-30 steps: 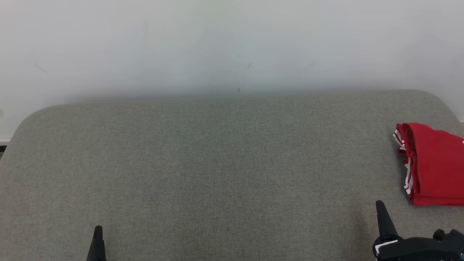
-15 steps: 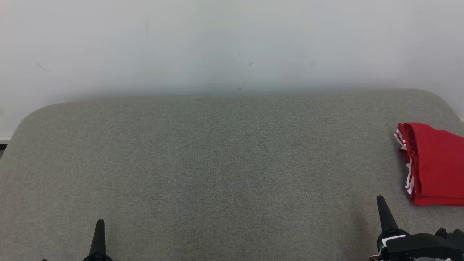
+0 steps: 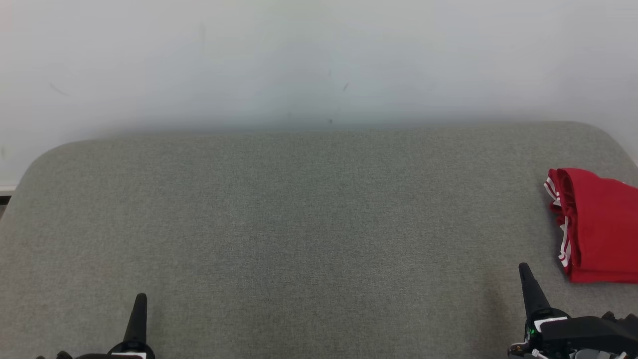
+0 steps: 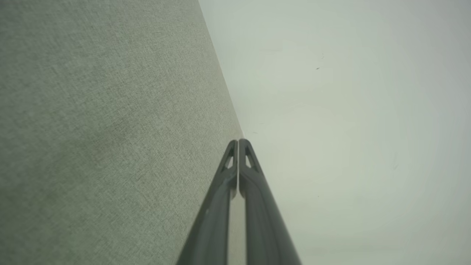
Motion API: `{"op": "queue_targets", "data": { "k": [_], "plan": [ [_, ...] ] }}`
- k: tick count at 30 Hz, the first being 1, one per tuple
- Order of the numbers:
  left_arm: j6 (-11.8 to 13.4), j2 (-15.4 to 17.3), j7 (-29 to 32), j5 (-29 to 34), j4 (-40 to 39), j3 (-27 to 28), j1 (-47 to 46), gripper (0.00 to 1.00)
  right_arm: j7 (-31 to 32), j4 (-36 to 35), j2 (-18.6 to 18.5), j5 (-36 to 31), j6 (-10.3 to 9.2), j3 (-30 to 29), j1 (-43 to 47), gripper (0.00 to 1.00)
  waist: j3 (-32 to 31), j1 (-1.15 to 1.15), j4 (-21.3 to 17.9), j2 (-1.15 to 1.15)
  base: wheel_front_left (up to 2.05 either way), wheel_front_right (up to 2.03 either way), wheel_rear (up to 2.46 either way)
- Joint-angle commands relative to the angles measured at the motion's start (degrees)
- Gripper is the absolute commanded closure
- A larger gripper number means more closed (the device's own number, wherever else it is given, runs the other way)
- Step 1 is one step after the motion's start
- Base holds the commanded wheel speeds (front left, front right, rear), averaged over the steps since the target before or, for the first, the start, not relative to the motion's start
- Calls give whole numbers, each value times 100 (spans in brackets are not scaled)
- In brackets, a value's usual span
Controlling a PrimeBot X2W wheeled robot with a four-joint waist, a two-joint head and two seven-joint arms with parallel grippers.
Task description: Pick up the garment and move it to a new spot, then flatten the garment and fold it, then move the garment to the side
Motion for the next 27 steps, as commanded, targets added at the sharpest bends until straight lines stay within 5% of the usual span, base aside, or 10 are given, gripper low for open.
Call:
{"op": "queue_targets", "data": {
  "k": [1, 27],
  "plan": [
    [-11, 28, 33, -123, -44, 2, -129, 100, 34, -54, 2, 153, 3, -22, -76, 100, 2, 0, 2, 0, 0, 0, 0],
    [-56, 34, 311, -1169, -31, -4, -301, 100, 303, -140, 28, 1272, 4, -112, -146, 100, 44, 0, 31, 0, 0, 0, 0]
  ]
}}
